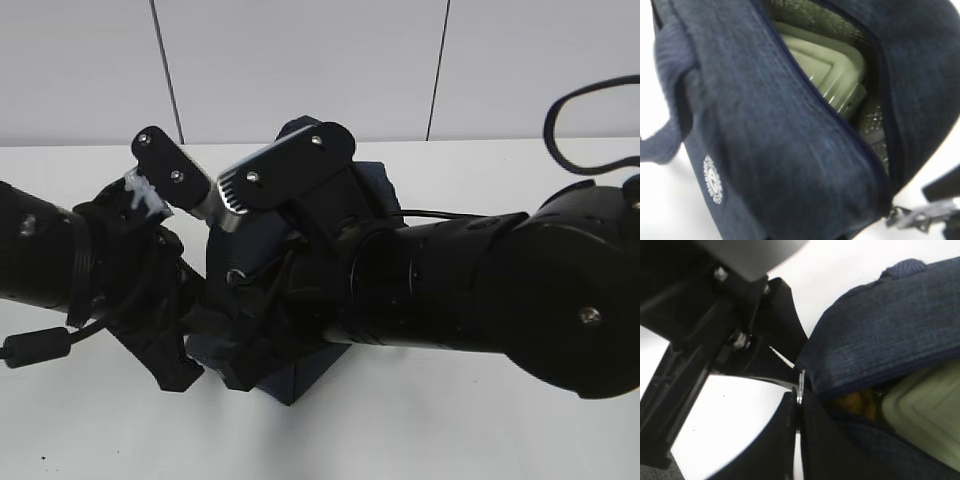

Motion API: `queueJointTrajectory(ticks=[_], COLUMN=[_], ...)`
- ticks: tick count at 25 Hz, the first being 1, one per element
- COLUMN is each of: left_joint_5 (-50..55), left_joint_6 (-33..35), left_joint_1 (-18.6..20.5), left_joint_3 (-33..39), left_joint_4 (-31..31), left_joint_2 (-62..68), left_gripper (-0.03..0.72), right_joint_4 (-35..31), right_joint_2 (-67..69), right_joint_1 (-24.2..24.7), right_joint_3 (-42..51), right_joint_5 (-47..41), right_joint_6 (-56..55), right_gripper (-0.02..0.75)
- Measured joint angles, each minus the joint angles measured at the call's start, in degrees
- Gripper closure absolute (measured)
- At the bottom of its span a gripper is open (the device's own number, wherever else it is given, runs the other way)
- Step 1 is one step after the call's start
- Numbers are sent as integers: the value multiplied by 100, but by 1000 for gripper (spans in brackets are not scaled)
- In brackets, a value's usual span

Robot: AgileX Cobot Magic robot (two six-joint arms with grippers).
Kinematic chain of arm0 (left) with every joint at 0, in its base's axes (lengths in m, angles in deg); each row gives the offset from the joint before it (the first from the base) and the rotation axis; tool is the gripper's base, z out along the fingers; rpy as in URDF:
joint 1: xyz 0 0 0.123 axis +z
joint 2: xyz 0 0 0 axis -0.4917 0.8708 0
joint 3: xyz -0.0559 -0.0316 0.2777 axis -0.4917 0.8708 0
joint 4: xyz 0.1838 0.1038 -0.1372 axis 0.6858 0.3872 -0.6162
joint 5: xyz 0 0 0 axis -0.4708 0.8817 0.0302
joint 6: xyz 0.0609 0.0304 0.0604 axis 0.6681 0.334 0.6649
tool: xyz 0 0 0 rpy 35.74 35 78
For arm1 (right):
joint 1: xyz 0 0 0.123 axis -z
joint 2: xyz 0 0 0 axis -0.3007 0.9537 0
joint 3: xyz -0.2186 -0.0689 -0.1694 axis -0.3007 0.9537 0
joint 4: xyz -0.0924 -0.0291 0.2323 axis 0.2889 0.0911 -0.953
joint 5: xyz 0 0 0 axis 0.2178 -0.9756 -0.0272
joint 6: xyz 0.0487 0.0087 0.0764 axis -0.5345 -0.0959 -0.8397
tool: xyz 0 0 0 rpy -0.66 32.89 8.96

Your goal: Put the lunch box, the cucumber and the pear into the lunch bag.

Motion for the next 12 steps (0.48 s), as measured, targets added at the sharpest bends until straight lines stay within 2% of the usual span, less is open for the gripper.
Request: queueJointTrajectory(ticks=[2, 4, 9, 12], left_joint_5=[-77, -116, -47, 48], left_joint_6=[5, 12, 19, 19], left_joint_1=[0, -6, -6, -6], left_joint_3=[0, 0, 0, 0], left_joint_4=[-135, -253, -438, -511], left_joint_2=[24, 24, 24, 24], left_gripper=[650, 687, 694, 696], right_joint_4=[0, 0, 0, -107], right_joint_2=[0, 0, 0, 0], right_joint_1=[0, 0, 56, 311], right_joint_3=[0, 0, -106, -310], right_joint_5=[-21, -36, -125, -320], right_joint_6=[0, 0, 0, 0], right_gripper=[732, 732, 732, 732])
